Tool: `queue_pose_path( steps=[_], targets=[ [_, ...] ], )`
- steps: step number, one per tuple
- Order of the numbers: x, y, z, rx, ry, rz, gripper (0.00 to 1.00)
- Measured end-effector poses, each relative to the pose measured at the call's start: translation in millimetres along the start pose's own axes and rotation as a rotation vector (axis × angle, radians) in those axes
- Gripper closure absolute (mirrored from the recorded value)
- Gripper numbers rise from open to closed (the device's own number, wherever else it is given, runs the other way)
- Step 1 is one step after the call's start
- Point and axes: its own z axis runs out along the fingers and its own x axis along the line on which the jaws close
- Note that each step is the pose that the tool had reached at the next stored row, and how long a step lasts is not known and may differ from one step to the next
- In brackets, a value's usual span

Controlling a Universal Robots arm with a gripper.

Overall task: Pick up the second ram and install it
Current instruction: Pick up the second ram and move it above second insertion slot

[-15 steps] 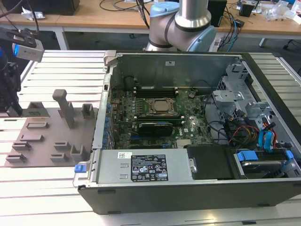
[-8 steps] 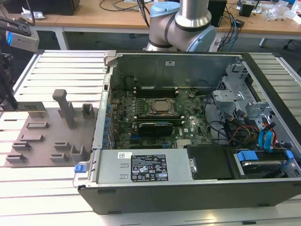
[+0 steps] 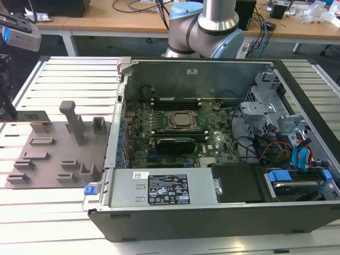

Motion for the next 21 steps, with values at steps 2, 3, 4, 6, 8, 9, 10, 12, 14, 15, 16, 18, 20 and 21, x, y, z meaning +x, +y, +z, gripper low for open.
queue_pose_path(
  steps=[2, 3, 4, 6, 8, 9, 10, 12, 14, 15, 16, 18, 20, 21],
  targets=[
    [0.0, 0.3, -5.6, 0.0000, 0.0001, 0.000, 0.86],
    [0.0, 0.4, -9.9, -0.0001, 0.0001, 0.000, 0.86],
    [0.0, 0.6, -13.2, -0.0001, 0.0001, 0.000, 0.86],
    [0.0, 0.8, -18.3, 0.0000, 0.0000, 0.000, 0.86],
    [-0.1, 1.1, -26.1, -0.0001, -0.0018, 0.000, 0.86],
    [-0.2, 1.3, -30.8, -0.0001, -0.0024, 0.000, 0.86],
    [-0.2, 1.5, -34.4, -0.0002, -0.0027, 0.000, 0.86],
    [-0.2, 1.5, -34.8, 0.0000, -0.0029, 0.000, 0.86],
    [-0.2, 1.5, -35.0, -0.0002, -0.0028, 0.000, 0.86],
    [-0.2, 1.1, -35.1, -0.0003, -0.0028, 0.000, 0.86],
    [-0.2, 0.1, -35.3, -0.0005, -0.0026, 0.000, 0.86],
    [-1.0, -11.2, -35.4, -0.0001, -0.0028, 0.000, 0.86],
    [-2.4, -34.3, -36.4, -0.0004, -0.0025, 0.000, 0.86],
    [-2.8, -41.1, -36.6, -0.0004, -0.0025, 0.000, 0.86]
  ],
)
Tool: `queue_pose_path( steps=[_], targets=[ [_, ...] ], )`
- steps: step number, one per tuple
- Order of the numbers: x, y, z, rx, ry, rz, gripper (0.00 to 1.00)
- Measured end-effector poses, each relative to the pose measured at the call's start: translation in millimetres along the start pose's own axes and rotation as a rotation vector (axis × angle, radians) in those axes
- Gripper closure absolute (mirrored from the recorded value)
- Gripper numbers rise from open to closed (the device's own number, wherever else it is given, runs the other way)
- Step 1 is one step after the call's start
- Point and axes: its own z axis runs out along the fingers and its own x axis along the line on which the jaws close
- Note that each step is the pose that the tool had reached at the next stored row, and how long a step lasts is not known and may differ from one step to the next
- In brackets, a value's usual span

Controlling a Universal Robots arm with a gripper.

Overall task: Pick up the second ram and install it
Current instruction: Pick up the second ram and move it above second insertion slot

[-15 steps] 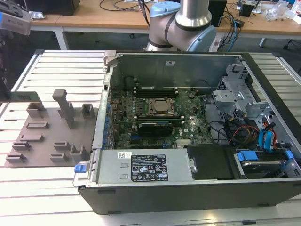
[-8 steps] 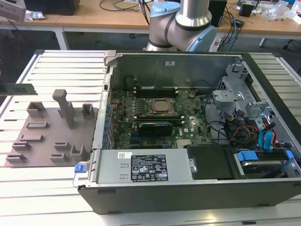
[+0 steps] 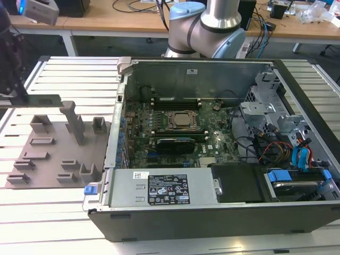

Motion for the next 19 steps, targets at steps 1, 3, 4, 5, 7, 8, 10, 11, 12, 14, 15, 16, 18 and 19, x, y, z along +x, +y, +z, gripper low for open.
queue_pose_path(
  steps=[1, 3, 4, 5, 7, 8, 10, 11, 12, 14, 15, 16, 18, 19],
  targets=[
    [-0.5, -7.2, -0.2, 0.0000, -0.0001, 0.000, 0.86],
    [-1.3, -20.8, -0.9, -0.0001, 0.0000, 0.000, 0.86],
    [-1.9, -28.6, -1.2, -0.0002, -0.0001, 0.000, 0.86],
    [-2.3, -33.8, -1.4, -0.0003, 0.0000, 0.000, 0.86],
    [-2.7, -39.9, -1.7, -0.0004, 0.0001, 0.000, 0.86],
    [-3.4, -48.2, -2.0, -0.0004, 0.0000, 0.000, 0.86],
    [-4.2, -58.9, -2.5, -0.0006, 0.0001, 0.000, 0.86],
    [-4.7, -65.5, -2.7, -0.0008, 0.0001, 0.000, 0.86],
    [-4.9, -67.4, -2.8, -0.0008, 0.0001, 0.000, 0.86],
    [-5.4, -74.4, -3.1, -0.0009, 0.0001, 0.000, 0.86],
    [-5.7, -78.7, -3.3, -0.0009, 0.0002, 0.000, 0.86],
    [-5.8, -81.2, -3.4, -0.0009, 0.0001, 0.000, 0.86],
    [-6.3, -88.6, -3.7, -0.0009, 0.0001, 0.000, 0.86],
    [-6.7, -93.0, -3.9, -0.0010, 0.0001, 0.000, 0.86]
  ],
)
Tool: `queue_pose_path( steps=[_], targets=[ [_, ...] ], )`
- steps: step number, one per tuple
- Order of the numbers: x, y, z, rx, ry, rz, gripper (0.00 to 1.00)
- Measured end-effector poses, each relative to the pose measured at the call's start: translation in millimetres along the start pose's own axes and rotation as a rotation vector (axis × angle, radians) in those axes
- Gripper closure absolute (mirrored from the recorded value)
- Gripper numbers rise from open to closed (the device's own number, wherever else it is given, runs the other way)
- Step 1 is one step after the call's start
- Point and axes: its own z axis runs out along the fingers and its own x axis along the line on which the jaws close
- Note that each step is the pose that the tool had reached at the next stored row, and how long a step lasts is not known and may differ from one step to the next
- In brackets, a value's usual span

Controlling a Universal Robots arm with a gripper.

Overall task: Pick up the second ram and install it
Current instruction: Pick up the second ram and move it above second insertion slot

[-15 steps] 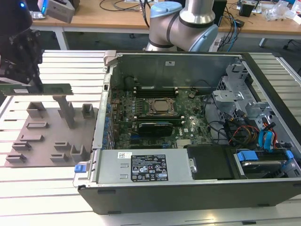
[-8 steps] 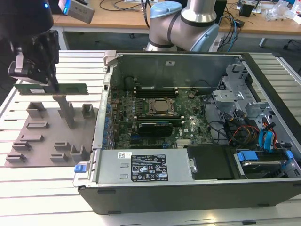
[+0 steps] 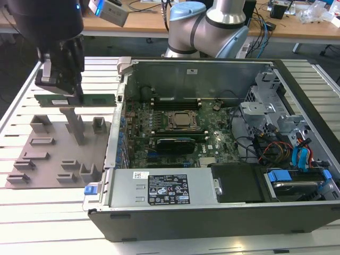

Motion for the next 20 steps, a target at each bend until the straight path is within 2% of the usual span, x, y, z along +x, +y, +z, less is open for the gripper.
queue_pose_path(
  steps=[4, 11, 15, 16, 17, 18, 20],
  targets=[
    [-0.9, -12.8, -0.6, -0.0003, 0.0001, 0.000, 0.86],
    [-4.3, -54.0, -2.4, -0.0019, 0.0002, 0.000, 0.86],
    [-6.1, -69.5, -3.0, -0.0025, 0.0001, 0.000, 0.86],
    [-6.8, -74.2, -3.2, -0.0028, 0.0002, 0.000, 0.86],
    [-8.2, -83.5, -3.5, -0.0032, 0.0002, 0.000, 0.86],
    [-9.1, -89.0, -3.8, -0.0036, 0.0003, 0.000, 0.86],
    [-10.4, -96.2, -4.0, -0.0041, 0.0003, 0.000, 0.86]
  ],
)
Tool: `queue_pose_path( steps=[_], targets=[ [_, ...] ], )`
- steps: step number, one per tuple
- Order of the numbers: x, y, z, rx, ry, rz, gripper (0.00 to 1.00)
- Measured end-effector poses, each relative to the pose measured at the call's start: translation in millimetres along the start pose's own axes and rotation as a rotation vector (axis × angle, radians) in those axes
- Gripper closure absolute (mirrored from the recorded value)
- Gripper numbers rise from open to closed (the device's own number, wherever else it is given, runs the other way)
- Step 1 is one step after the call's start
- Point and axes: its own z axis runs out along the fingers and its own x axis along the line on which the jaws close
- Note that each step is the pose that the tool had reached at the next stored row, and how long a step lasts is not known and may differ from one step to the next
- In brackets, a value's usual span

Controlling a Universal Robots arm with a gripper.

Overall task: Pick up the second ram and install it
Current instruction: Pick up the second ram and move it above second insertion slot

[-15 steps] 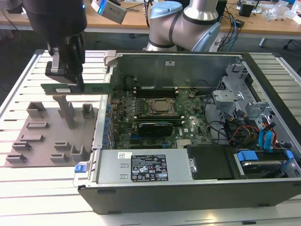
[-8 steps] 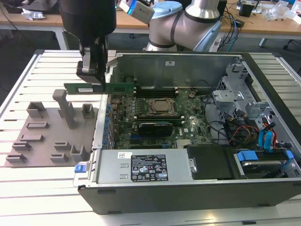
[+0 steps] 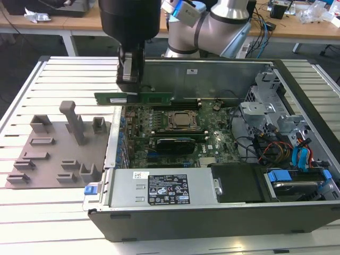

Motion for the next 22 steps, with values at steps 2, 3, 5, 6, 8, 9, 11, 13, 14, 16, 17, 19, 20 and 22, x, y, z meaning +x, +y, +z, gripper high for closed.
queue_pose_path(
  steps=[2, 3, 5, 6, 8, 9, 11, 13, 14, 16, 17, 19, 20, 22],
  targets=[
    [-1.6, -7.0, 0.0, -0.0007, 0.0000, 0.000, 0.86],
    [-2.8, -11.2, 0.0, -0.0013, 0.0000, 0.000, 0.86],
    [-6.4, -19.2, 0.4, -0.0025, 0.0002, 0.000, 0.86],
    [-8.9, -23.4, 0.7, -0.0031, 0.0002, 0.000, 0.86],
    [-14.4, -31.3, 1.7, -0.0044, 0.0002, 0.000, 0.86],
    [-17.3, -34.9, 2.6, -0.0053, 0.0005, 0.000, 0.86],
    [-24.4, -43.7, 5.9, -0.0083, 0.0006, 0.000, 0.86],
    [-29.8, -53.7, 12.5, -0.0121, 0.0008, 0.001, 0.86],
    [-30.6, -58.1, 15.2, -0.0132, 0.0008, 0.002, 0.86],
    [-31.9, -70.1, 21.9, -0.0154, 0.0007, 0.006, 0.86],
    [-32.2, -72.6, 23.4, -0.0160, 0.0007, 0.006, 0.86],
    [-32.7, -79.1, 28.5, -0.0178, -0.0077, 0.008, 0.86],
    [-32.8, -80.1, 29.1, -0.0199, -0.0407, 0.013, 0.86],
    [-32.8, -80.4, 29.3, -0.0222, -0.0753, 0.018, 0.86]
  ],
)
